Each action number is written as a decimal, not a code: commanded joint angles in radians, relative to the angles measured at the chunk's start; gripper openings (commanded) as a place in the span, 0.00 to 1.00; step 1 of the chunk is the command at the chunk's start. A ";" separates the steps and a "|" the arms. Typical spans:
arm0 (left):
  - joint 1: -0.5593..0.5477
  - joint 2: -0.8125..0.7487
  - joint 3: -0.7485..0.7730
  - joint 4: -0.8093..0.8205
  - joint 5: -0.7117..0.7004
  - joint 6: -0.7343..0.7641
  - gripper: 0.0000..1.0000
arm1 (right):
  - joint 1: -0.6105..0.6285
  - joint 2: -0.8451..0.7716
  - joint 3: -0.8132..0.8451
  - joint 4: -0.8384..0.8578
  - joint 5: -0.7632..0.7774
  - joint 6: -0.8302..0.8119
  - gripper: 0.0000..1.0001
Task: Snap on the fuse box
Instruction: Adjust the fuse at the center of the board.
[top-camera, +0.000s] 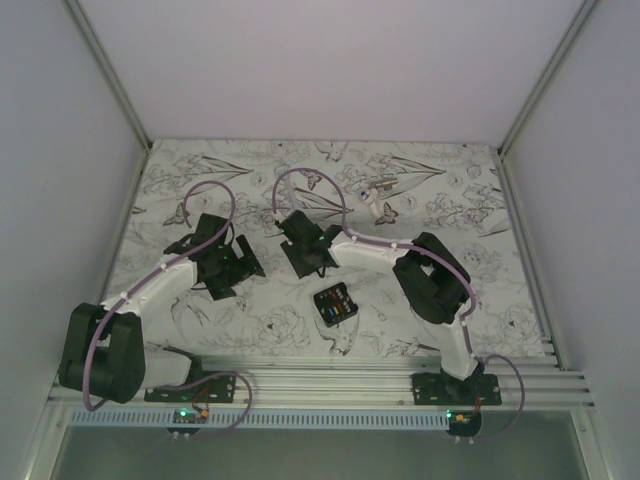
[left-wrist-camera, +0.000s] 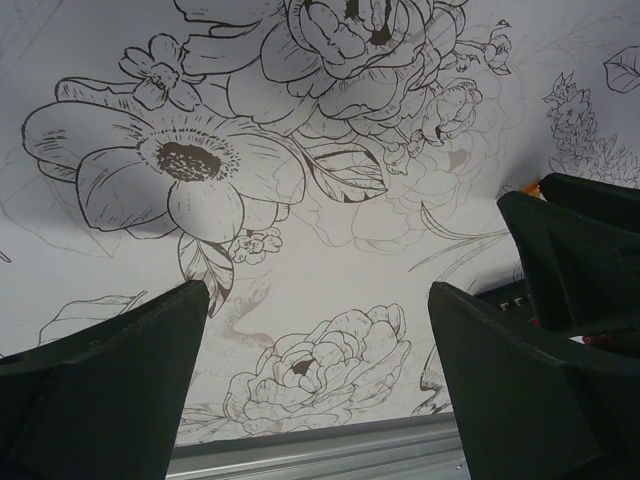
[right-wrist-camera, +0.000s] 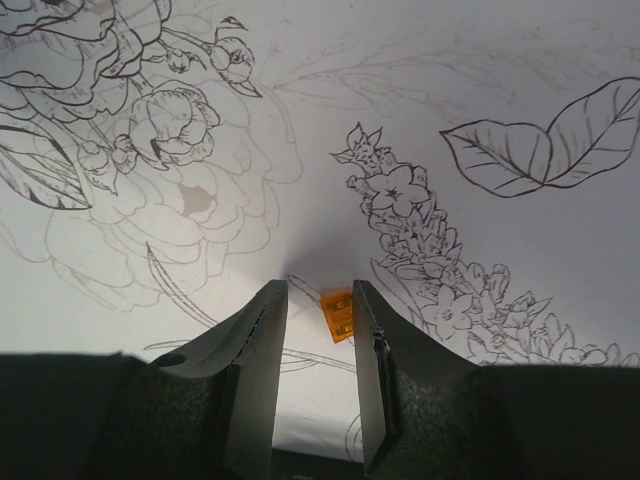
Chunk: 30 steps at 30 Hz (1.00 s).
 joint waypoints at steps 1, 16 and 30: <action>0.008 -0.019 -0.015 -0.008 0.019 0.002 0.97 | 0.028 -0.016 0.008 -0.061 -0.064 0.078 0.37; 0.008 -0.102 -0.046 -0.009 0.020 -0.009 0.97 | 0.059 -0.150 -0.053 -0.101 0.086 0.152 0.46; 0.009 -0.145 -0.074 -0.009 0.007 -0.033 0.99 | 0.157 -0.088 -0.086 -0.088 0.316 0.513 0.44</action>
